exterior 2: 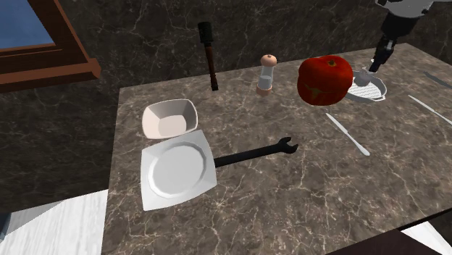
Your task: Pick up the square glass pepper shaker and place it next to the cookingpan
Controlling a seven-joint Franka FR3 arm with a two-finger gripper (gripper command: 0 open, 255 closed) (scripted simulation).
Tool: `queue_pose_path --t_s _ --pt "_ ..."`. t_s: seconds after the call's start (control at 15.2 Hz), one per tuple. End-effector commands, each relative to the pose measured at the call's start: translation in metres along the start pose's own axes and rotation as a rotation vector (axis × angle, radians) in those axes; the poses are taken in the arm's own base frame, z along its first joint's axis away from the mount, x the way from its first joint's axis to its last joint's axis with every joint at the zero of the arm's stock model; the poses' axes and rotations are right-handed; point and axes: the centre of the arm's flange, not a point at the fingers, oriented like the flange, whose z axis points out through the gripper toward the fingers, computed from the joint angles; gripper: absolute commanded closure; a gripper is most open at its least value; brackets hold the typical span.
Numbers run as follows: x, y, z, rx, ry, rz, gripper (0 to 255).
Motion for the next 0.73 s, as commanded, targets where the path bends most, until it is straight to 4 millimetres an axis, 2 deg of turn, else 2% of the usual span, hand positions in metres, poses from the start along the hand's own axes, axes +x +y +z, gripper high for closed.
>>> queue_pose_path --t_s 0.0,0.46,0.66 --pt "-0.021 0.019 0.002 0.0 0.0 -0.002 255" --pt "-0.09 0.079 0.004 0.0 0.0 -0.002 255" --pt "-0.09 0.078 0.02 0.0 0.0 -0.002 255"
